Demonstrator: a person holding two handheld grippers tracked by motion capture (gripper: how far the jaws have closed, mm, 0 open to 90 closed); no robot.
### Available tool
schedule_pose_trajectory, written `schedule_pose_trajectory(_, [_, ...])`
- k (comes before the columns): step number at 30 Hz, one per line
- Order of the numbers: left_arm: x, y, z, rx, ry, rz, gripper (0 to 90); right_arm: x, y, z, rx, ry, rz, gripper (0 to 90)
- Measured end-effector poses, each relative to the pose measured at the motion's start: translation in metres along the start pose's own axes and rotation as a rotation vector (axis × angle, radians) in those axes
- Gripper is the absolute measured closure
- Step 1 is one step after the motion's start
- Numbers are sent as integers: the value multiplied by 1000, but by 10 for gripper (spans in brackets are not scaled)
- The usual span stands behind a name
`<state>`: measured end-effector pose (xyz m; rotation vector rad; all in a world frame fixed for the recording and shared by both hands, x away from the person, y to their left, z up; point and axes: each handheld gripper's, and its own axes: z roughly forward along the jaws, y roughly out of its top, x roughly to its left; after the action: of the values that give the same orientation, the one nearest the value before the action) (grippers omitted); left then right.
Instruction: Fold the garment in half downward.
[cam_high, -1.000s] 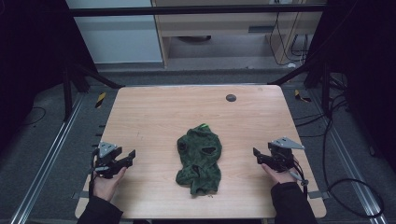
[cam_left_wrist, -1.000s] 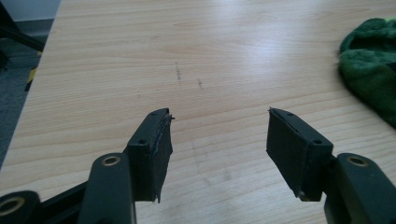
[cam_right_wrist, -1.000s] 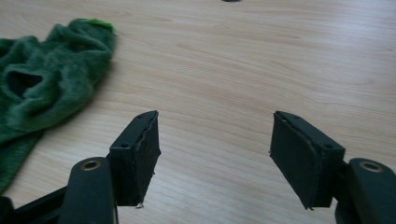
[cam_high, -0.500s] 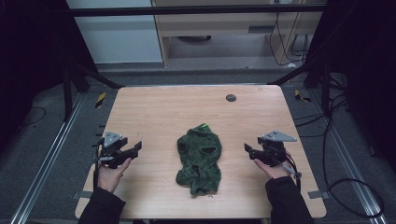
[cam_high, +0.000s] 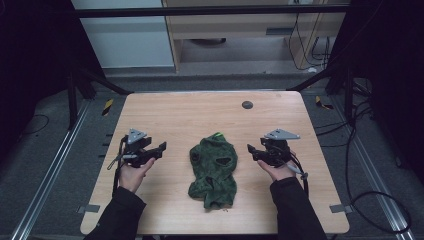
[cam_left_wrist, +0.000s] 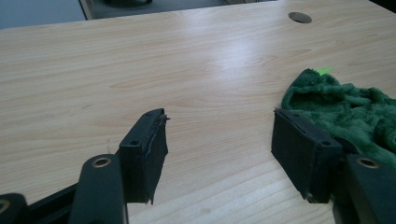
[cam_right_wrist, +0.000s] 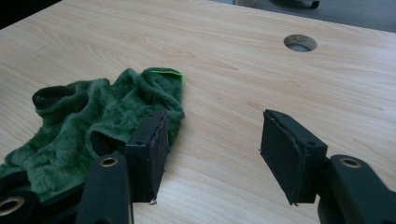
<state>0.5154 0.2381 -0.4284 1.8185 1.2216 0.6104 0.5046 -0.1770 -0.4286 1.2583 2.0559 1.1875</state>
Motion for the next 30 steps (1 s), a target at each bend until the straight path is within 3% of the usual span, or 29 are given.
schedule_pose_trajectory(8, [-14, 10, 22, 7, -30, 12, 372, 3, 13, 19, -7, 10, 11, 433])
schedule_pose_trajectory(16, [-34, 20, 43, 27, -69, 55, 410, 8, 20, 40, 10, 26, 21, 454])
schedule_pose_trajectory(25, [-42, 17, 62, 53, -96, 63, 451, 13, 18, 60, 49, 40, 13, 476])
schedule_pose_trajectory(30, [-48, 13, 75, 94, -97, 69, 470, 14, 16, 66, 58, 41, 16, 489])
